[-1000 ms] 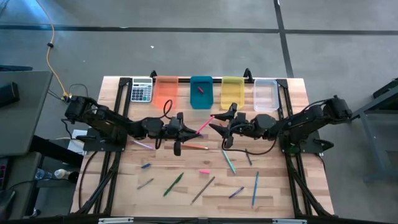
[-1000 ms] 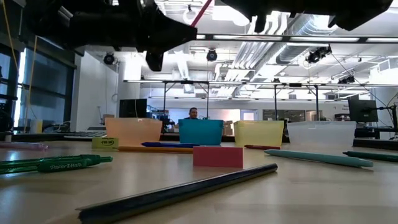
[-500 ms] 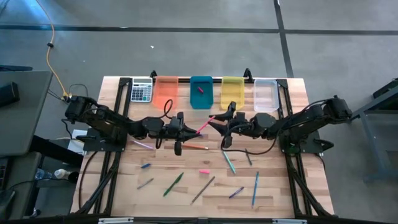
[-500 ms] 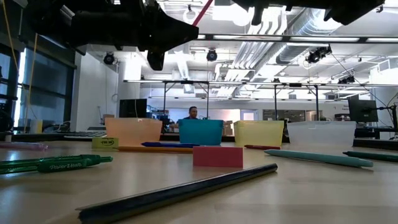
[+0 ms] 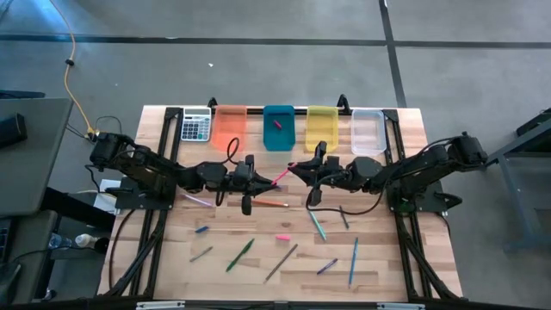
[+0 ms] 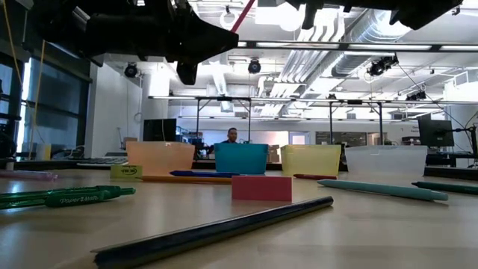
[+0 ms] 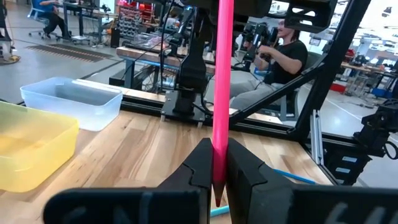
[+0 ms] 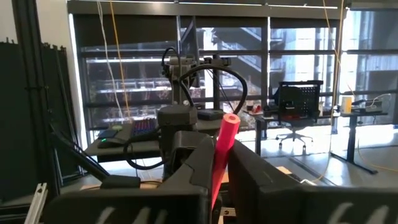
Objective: Sort crayons/erasers/pens/pencils in bins
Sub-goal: Put the pink pencil into the transparent bin
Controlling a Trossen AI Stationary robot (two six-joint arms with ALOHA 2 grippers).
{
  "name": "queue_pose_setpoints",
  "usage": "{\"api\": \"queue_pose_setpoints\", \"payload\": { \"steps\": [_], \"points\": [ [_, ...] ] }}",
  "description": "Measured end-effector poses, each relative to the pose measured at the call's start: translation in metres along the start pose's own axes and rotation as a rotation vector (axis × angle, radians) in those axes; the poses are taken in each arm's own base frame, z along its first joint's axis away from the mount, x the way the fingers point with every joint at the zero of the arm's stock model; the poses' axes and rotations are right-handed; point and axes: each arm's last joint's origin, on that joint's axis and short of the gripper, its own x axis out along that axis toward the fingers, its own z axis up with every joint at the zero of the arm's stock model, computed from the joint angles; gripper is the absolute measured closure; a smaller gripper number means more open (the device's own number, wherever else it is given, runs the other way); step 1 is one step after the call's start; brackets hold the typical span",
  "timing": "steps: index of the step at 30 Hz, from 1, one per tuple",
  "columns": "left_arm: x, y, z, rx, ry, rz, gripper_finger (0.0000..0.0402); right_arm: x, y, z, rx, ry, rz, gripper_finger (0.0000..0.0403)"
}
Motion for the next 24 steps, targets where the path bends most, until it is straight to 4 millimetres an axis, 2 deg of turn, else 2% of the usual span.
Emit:
{"api": "queue_pose_setpoints", "payload": {
  "steps": [13,24],
  "points": [
    [0.0,-0.0005,-0.0009,-0.011,0.015,-0.033,0.0382,0.0,0.0002,-0.0011,-0.01,0.011,0.002,0.0396],
    [-0.0002,0.0003,-0.0053,0.024,0.062,-0.025,0.0309,0.0,0.0001,-0.002,-0.016,0.02,0.0,0.0398]
  ]
}}
